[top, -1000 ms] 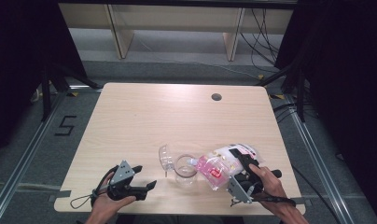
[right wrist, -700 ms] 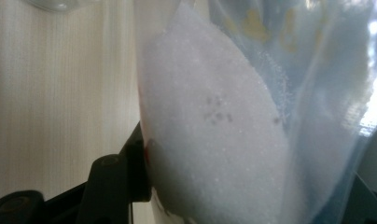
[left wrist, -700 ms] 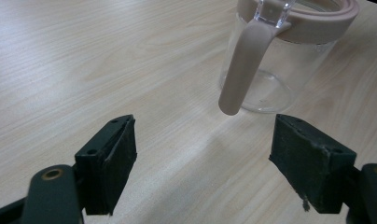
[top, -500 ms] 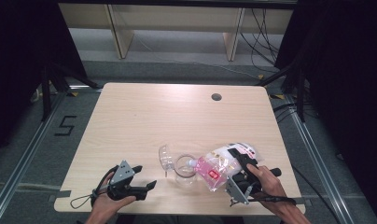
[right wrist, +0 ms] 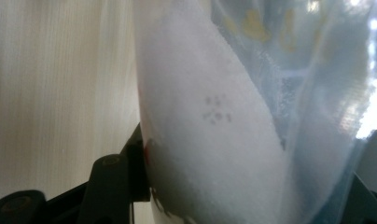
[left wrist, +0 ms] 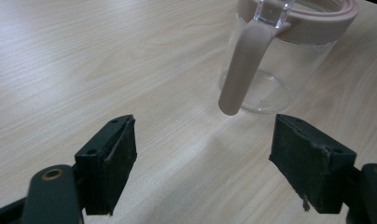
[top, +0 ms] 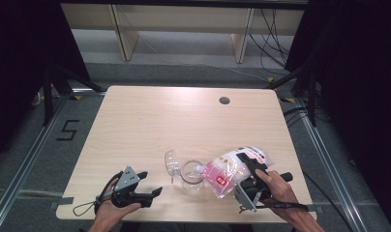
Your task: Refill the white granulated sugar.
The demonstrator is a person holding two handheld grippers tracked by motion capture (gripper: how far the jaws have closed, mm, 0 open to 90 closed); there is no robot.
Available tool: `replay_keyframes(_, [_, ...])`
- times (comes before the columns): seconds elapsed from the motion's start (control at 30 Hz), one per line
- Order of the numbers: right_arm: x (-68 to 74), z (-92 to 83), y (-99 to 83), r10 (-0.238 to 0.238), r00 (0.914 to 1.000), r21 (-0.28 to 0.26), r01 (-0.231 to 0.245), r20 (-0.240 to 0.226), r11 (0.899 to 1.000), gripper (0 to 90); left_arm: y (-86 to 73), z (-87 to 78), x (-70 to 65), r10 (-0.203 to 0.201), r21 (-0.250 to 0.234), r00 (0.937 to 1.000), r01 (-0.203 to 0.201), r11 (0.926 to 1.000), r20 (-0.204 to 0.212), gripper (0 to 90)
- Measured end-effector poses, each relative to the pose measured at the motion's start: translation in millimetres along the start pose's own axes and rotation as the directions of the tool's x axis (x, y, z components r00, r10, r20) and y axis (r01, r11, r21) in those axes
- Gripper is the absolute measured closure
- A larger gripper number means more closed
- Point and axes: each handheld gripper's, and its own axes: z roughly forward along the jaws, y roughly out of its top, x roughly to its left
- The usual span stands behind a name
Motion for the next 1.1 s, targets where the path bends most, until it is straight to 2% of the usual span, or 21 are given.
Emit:
replay_keyframes(0.13, [-0.5,-0.7,0.1,-0.011,0.9999,0.010,0.011,-0.004,1.000,47.5,0.0,-0.1,0.3,0.000,0.001,1.0000,0.000,1.0000,0.005,22.0])
replay_keyframes(0.17, [2.1,-0.4,-0.6,0.022,0.9997,0.010,-0.022,-0.010,1.000,47.5,0.0,0.1,0.1,-0.001,-0.001,1.0000,0.001,1.0000,0.004,22.0])
replay_keyframes(0.2, [2.2,-0.5,-0.5,0.022,0.9997,0.013,-0.022,-0.013,1.000,47.6,0.1,-0.2,-0.1,0.000,0.002,1.0000,0.000,1.0000,-0.002,22.0])
replay_keyframes(0.3, [1.0,-0.8,0.1,-0.004,0.9999,0.008,0.004,-0.011,1.000,47.7,0.1,-0.1,0.4,0.001,0.000,1.0000,-0.001,1.0000,0.004,22.0])
replay_keyframes(0.33, [-3.1,-1.0,1.5,-0.066,0.9977,0.006,0.066,-0.012,0.998,47.8,0.1,-0.2,0.4,-0.001,0.000,1.0000,0.001,1.0000,0.004,22.0])
replay_keyframes(0.37, [-2.5,-1.6,1.6,-0.060,0.9981,0.013,0.060,-0.010,0.998,47.8,0.1,-0.2,0.4,0.000,0.000,1.0000,0.000,1.0000,0.003,22.0])
replay_keyframes(0.4, [0.2,-1.6,0.9,-0.030,0.9993,0.017,0.030,-0.021,0.999,47.8,0.0,-0.3,0.2,0.001,-0.001,1.0000,-0.001,1.0000,0.003,22.0])
replay_keyframes(0.47, [0.2,-2.7,0.7,-0.024,0.9995,0.029,0.024,-0.022,0.999,47.9,0.5,-0.6,1.2,0.019,0.001,0.9998,-0.019,0.9998,0.004,22.0])
replay_keyframes(0.53, [-3.1,-2.2,0.8,-0.055,0.9982,0.023,0.056,-0.022,0.998,48.0,0.6,-0.4,1.2,0.020,0.002,0.9998,-0.020,0.9998,0.004,22.0])
replay_keyframes(0.57, [-5.5,-3.0,1.4,-0.079,0.9969,0.022,0.079,-0.005,0.997,48.1,0.5,-0.3,1.0,0.018,0.001,0.9998,-0.018,0.9998,0.004,22.0])
replay_keyframes(0.6, [-6.0,-3.0,1.6,-0.083,0.9966,0.022,0.083,-0.004,0.996,48.1,0.5,-0.4,1.0,0.019,0.002,0.9998,-0.019,0.9998,0.005,22.0])
replay_keyframes(0.63, [-5.9,-2.7,1.8,-0.085,0.9963,0.024,0.085,-0.009,0.996,48.1,0.4,-0.5,0.8,0.016,0.001,0.9999,-0.016,0.9999,0.002,22.0])
replay_keyframes(0.67, [-3.5,-2.7,1.4,-0.054,0.9985,0.033,0.054,-0.011,0.998,48.1,0.5,-0.6,0.9,0.017,0.001,0.9999,-0.017,0.9999,0.001,22.0])
replay_keyframes(0.7, [-2.5,-2.6,1.7,-0.047,0.9988,0.039,0.047,-0.015,0.998,48.2,0.5,-0.6,1.2,0.020,0.001,0.9998,-0.020,0.9998,0.003,22.0])
replay_keyframes(0.73, [-6.6,-1.5,3.0,-0.107,0.9942,0.019,0.107,-0.012,0.994,48.2,0.5,-0.6,1.2,0.019,0.001,0.9998,-0.019,0.9998,0.003,22.0])
replay_keyframes(0.77, [-6.8,-2.0,3.4,-0.102,0.9947,0.022,0.103,-0.011,0.994,48.2,0.5,-0.7,0.9,0.017,0.001,0.9999,-0.017,0.9999,0.001,22.0])
replay_keyframes(0.8, [-2.7,-3.0,3.1,-0.041,0.9989,0.044,0.042,-0.022,0.998,48.3,0.5,-0.7,0.9,0.017,0.001,0.9999,-0.017,0.9999,0.001,22.0])
replay_keyframes(0.83, [-4.7,-2.3,3.7,-0.069,0.9974,0.035,0.070,-0.022,0.997,48.3,0.5,-0.7,0.9,0.018,0.001,0.9998,-0.018,0.9998,0.001,22.0])
replay_keyframes(0.87, [-4.3,-2.1,3.7,-0.065,0.9978,0.032,0.066,-0.015,0.997,48.4,0.5,-0.7,0.8,0.016,0.001,0.9999,-0.016,0.9999,0.002,22.0])
replay_keyframes(0.93, [-8.4,-1.6,5.3,-0.128,0.9918,0.024,0.128,-0.003,0.992,48.4,0.5,-0.7,0.8,0.017,0.000,0.9999,-0.017,0.9999,0.001,22.0])
replay_keyframes(1.1, [-6.1,-1.5,5.8,-0.096,0.9953,0.042,0.097,-0.011,0.994,48.8,0.6,-0.8,0.9,0.018,0.000,0.9998,-0.018,0.9998,0.001,22.0])
